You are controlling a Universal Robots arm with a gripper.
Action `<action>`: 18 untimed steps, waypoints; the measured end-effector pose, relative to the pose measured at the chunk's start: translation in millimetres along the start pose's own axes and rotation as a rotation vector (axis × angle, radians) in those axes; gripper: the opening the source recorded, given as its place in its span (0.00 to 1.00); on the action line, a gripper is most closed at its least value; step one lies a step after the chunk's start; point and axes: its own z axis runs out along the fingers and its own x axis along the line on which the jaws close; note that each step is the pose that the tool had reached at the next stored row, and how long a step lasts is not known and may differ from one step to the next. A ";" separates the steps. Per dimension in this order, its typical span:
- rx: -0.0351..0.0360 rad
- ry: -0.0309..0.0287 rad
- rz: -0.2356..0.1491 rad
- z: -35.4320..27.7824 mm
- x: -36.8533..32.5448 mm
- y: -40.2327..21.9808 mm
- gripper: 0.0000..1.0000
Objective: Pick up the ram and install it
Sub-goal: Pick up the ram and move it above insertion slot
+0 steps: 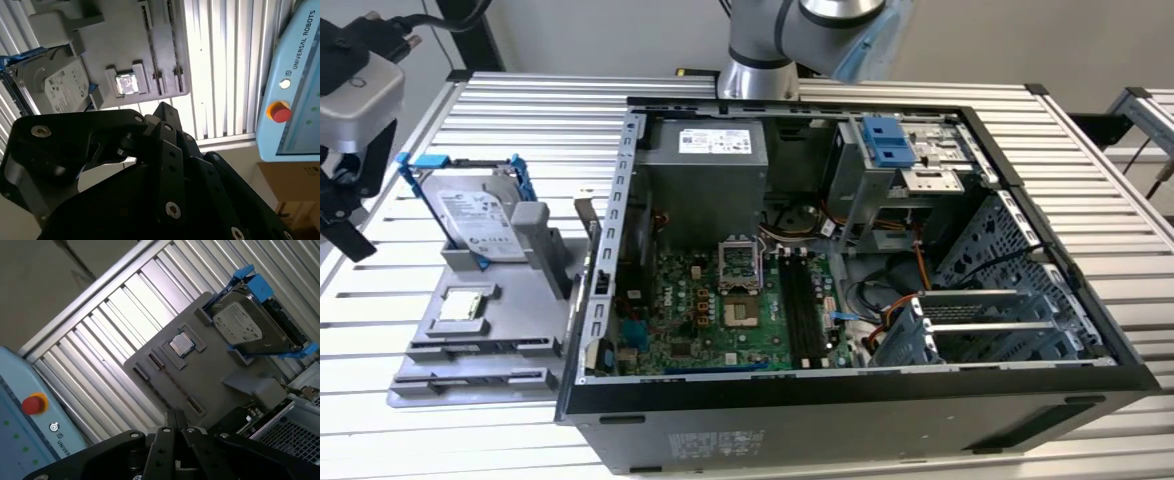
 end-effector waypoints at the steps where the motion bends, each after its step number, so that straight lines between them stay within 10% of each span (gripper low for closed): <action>1: -0.0003 0.0009 -0.019 0.0 0.0 0.0 0.00; 10: -0.0030 0.0088 -0.194 0.1 0.0 0.0 0.00; 18: 0.0085 0.0070 -0.384 0.8 0.0 -0.1 0.00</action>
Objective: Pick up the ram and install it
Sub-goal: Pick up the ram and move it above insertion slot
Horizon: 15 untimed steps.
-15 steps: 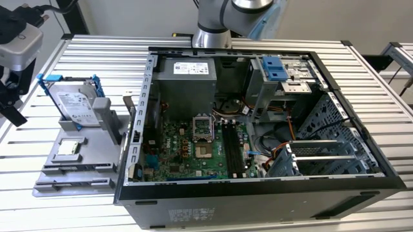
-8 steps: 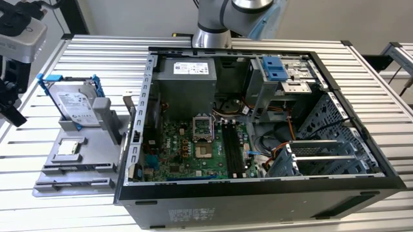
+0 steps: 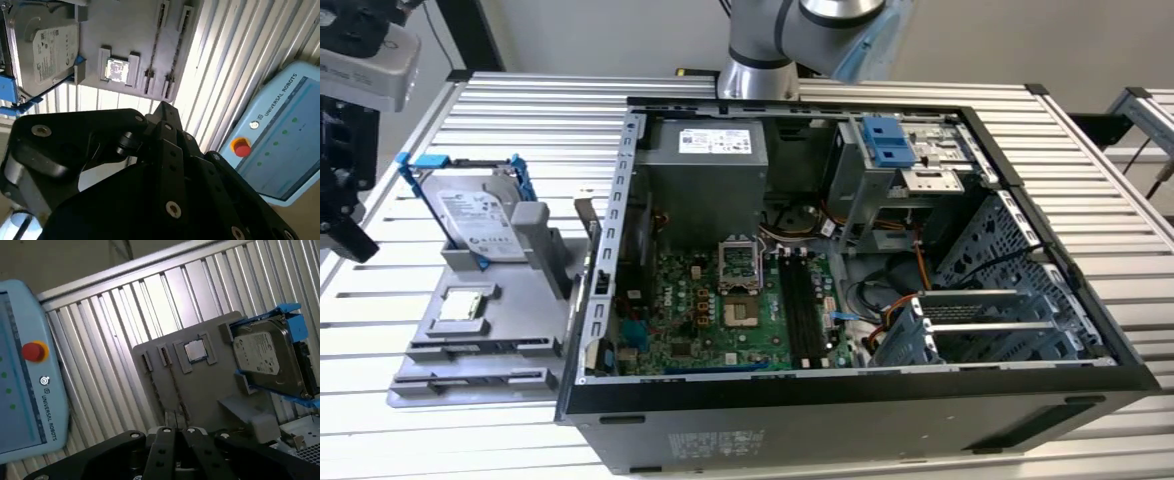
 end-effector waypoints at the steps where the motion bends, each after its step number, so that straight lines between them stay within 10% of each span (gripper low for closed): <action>1: -0.0021 0.0024 -0.072 0.2 0.0 0.0 0.00; 3: -0.0052 0.0057 -0.180 0.7 0.0 -0.1 0.00; 15: -0.0114 0.0125 -0.399 2.1 0.1 -0.1 0.00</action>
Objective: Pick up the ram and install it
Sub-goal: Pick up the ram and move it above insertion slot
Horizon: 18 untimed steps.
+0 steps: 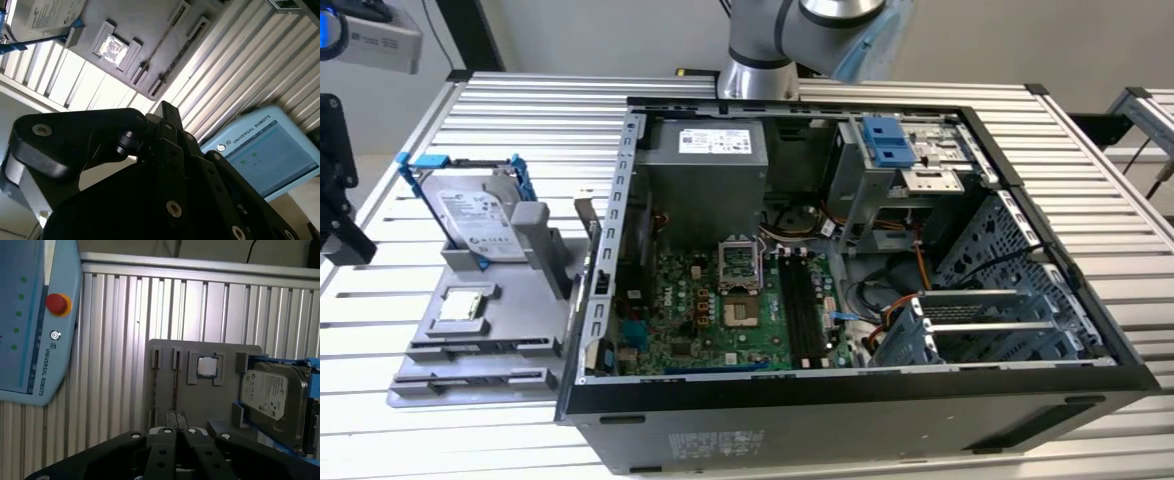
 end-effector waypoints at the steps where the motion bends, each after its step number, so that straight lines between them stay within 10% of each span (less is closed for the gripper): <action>1: -0.0005 0.0006 -0.017 0.1 0.0 0.0 0.00; 9: -0.0017 0.0018 -0.059 0.1 0.0 0.0 0.00; 10: -0.0017 0.0019 -0.062 0.1 0.0 0.0 1.00; 18: -0.0025 0.0027 -0.088 0.2 0.0 0.0 1.00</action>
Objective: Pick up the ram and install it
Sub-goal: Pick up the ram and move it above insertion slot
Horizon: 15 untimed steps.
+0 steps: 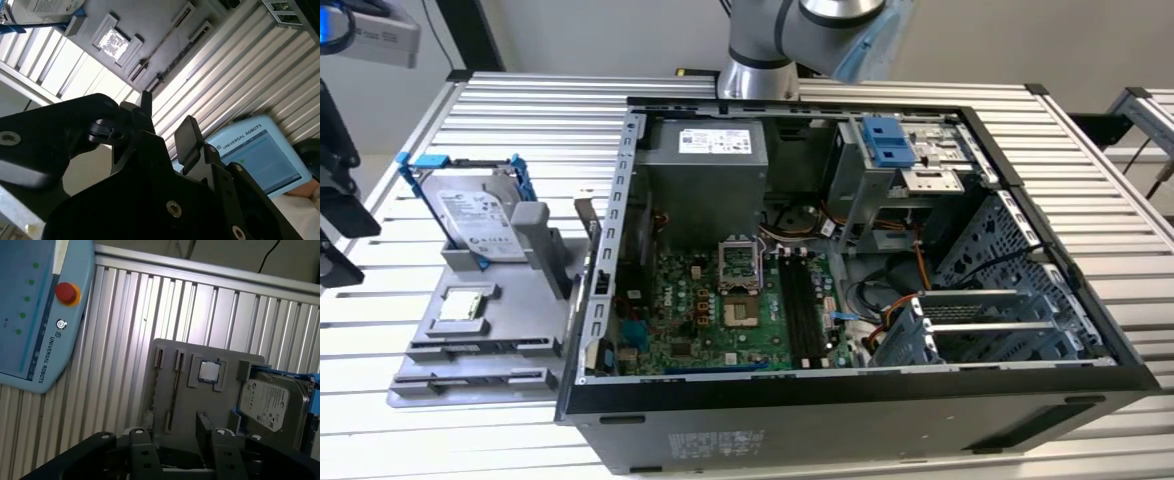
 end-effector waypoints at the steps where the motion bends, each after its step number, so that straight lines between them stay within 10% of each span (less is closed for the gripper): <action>1: -0.0002 0.0011 -0.001 -0.1 -0.4 -0.2 1.00; 15: 0.0033 -0.0008 0.070 20.8 -0.5 -1.7 1.00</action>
